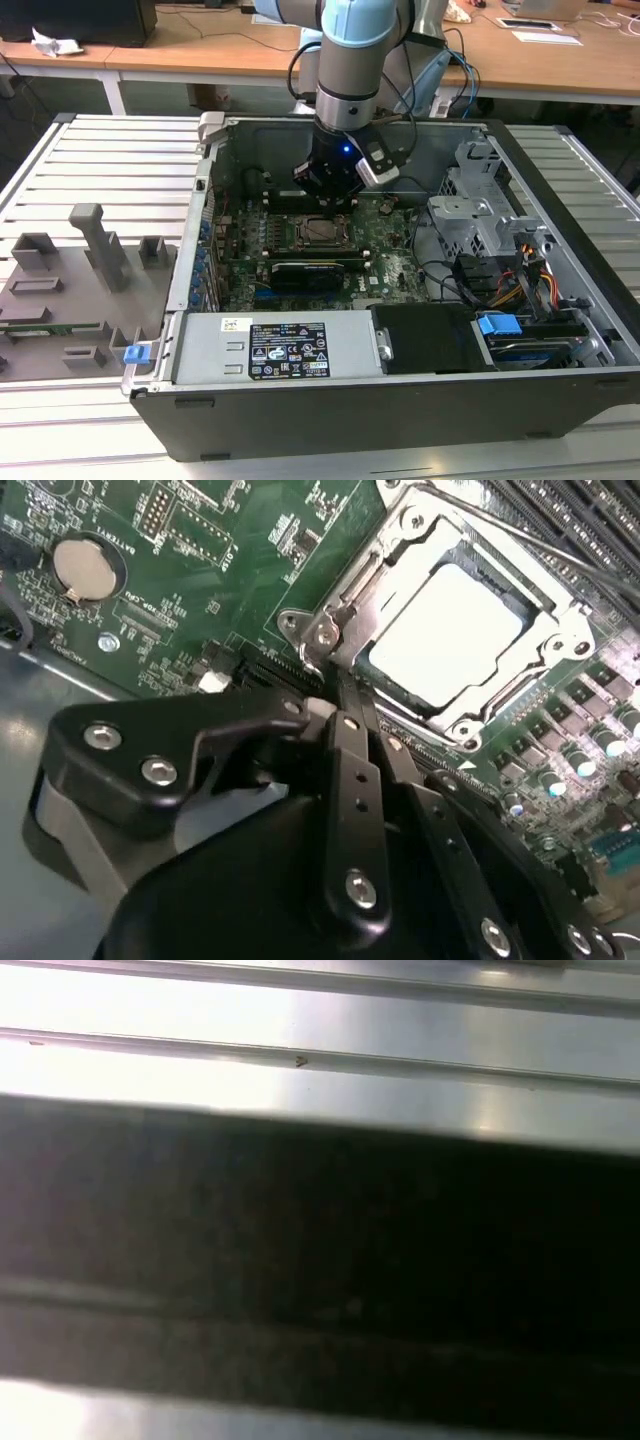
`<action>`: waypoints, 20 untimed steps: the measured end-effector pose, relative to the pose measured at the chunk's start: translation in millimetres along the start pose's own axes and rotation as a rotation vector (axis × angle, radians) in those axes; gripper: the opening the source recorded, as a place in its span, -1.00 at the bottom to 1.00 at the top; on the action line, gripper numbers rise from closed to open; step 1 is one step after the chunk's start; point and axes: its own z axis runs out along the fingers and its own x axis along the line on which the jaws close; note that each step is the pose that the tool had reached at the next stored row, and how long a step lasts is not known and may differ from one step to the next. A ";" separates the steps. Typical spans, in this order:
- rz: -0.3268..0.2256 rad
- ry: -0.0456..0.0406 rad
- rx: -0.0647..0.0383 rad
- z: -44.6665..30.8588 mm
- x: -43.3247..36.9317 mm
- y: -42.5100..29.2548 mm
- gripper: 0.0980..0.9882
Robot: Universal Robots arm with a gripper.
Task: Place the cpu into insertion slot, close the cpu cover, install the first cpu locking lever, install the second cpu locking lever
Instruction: 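Install the first cpu locking lever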
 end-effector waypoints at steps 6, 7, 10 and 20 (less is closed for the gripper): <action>0.000 -0.0005 -0.001 -12.2 0.0 0.8 -0.98; 0.000 -0.0005 -0.001 -12.5 0.0 0.8 -0.98; 0.000 -0.0004 0.000 -12.6 0.0 0.5 -0.98; 0.000 -0.0005 0.000 -12.7 0.3 -2.8 -0.98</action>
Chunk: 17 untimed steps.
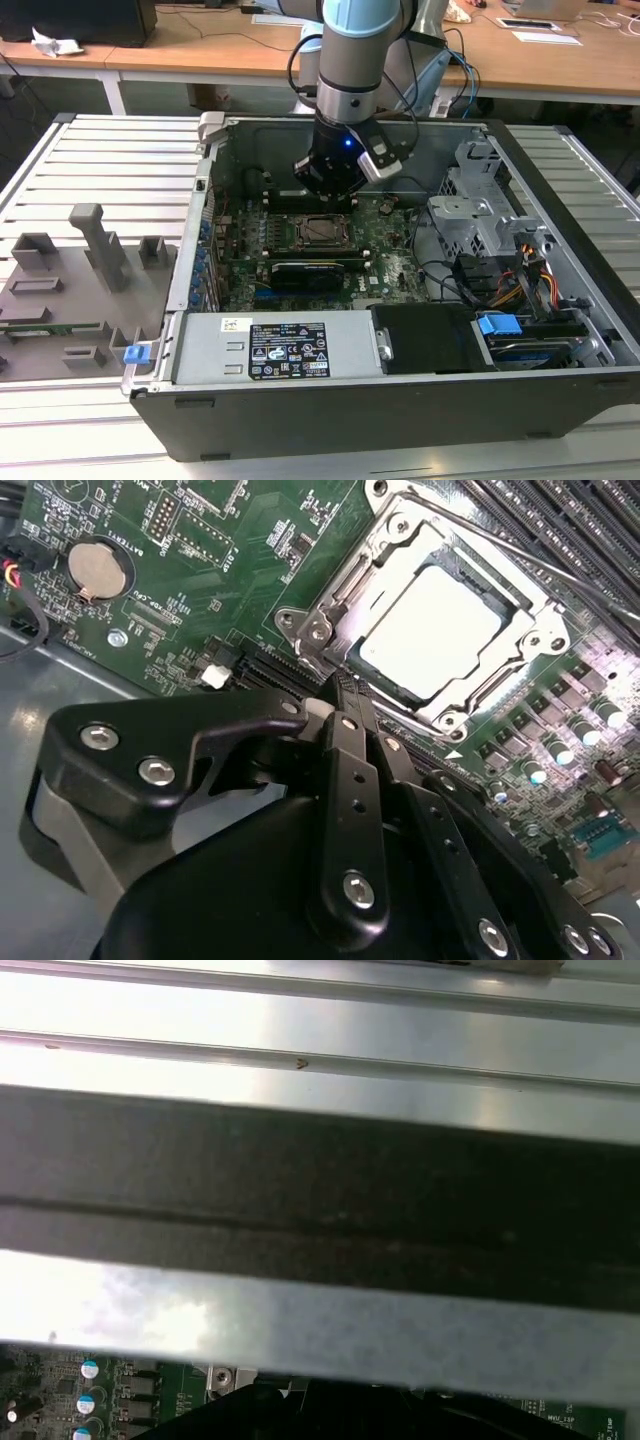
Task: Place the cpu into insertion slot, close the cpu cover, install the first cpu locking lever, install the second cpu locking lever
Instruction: 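Install the first cpu locking lever, then install the second cpu locking lever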
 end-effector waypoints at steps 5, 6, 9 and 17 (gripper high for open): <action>0.000 0.0001 0.000 -0.2 0.2 -2.2 -0.98; 0.000 0.0001 0.000 -0.2 0.2 -2.8 -0.98; 0.000 0.0001 0.000 -0.3 0.2 -4.8 -0.98; 0.000 -0.0001 0.000 -14.9 0.8 -7.9 -0.98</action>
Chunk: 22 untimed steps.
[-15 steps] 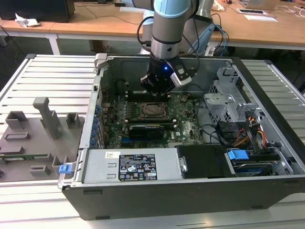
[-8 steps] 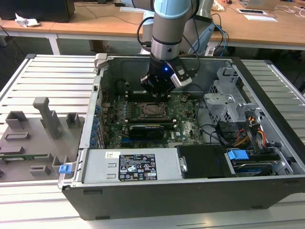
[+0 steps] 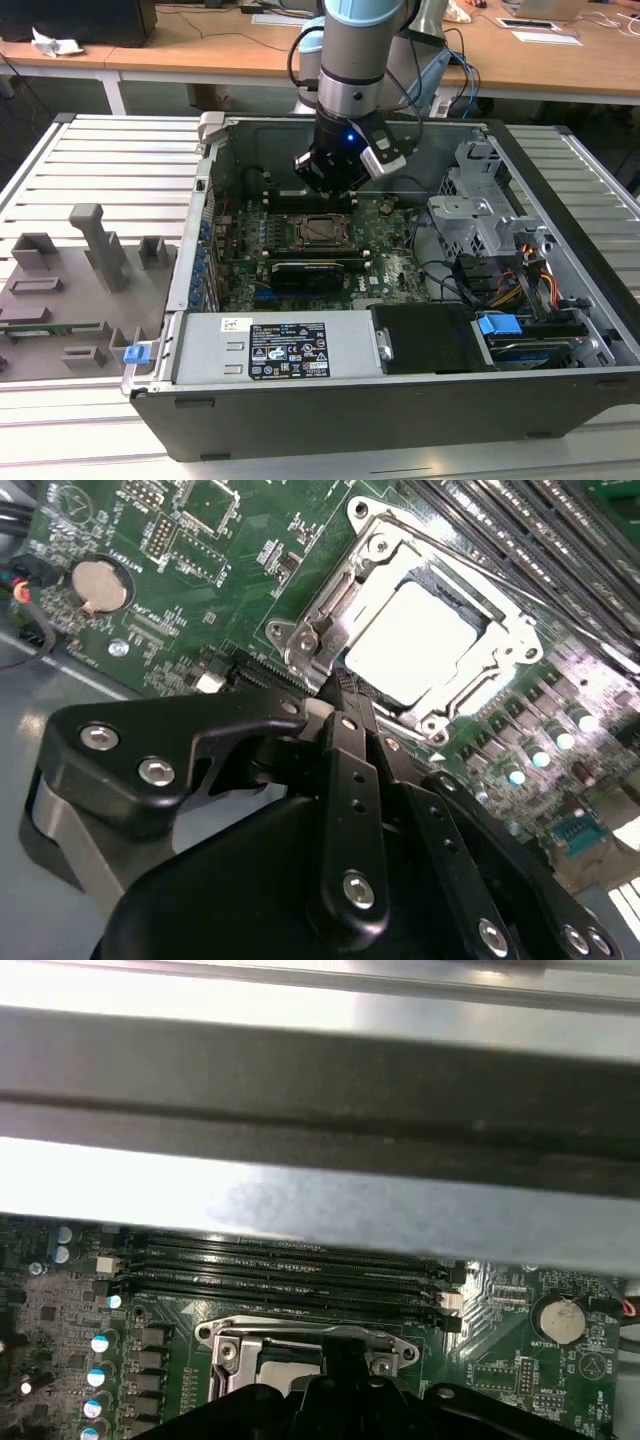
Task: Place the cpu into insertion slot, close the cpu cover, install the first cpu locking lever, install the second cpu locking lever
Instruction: 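Install the second cpu locking lever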
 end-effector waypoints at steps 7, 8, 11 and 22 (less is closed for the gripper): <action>0.000 0.0002 0.000 -18.1 0.5 -2.7 -0.98; 0.000 0.0002 0.000 -18.3 0.7 -5.2 -0.98; 0.000 0.0001 0.000 -18.8 1.9 -18.1 -0.98; 0.000 0.0061 -0.001 -15.9 4.3 -47.0 -0.98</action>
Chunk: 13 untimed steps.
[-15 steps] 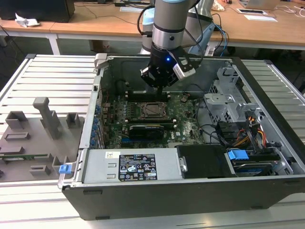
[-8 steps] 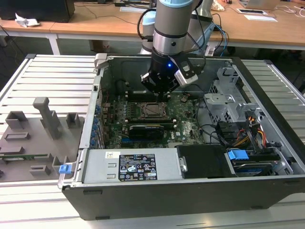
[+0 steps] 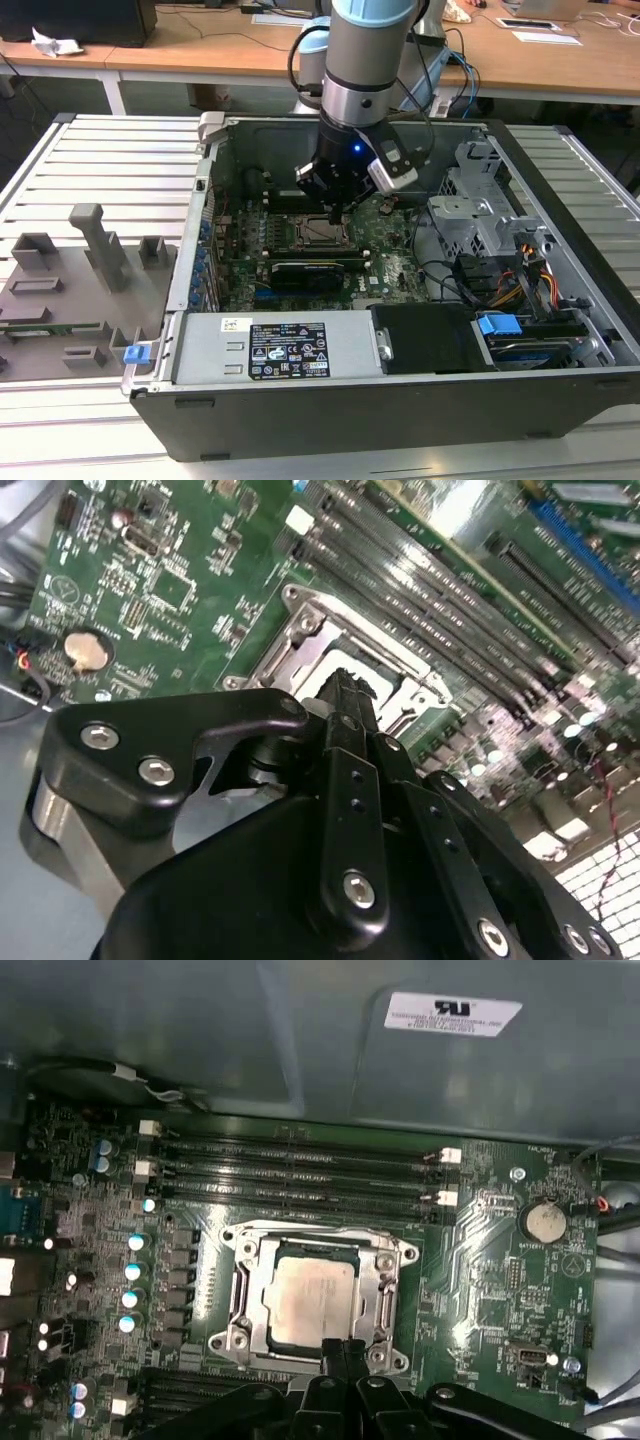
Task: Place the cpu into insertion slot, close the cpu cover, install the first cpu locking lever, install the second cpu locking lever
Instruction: 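Install the second cpu locking lever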
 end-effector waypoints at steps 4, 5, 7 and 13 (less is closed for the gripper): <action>0.000 0.0000 0.000 0.0 1.0 -11.3 -0.98; 0.000 -0.0001 0.000 0.2 1.3 -13.9 -0.98; 0.000 -0.0001 0.000 0.5 1.9 -15.5 -0.98; 0.000 -0.0001 0.000 2.0 14.3 -17.8 -0.98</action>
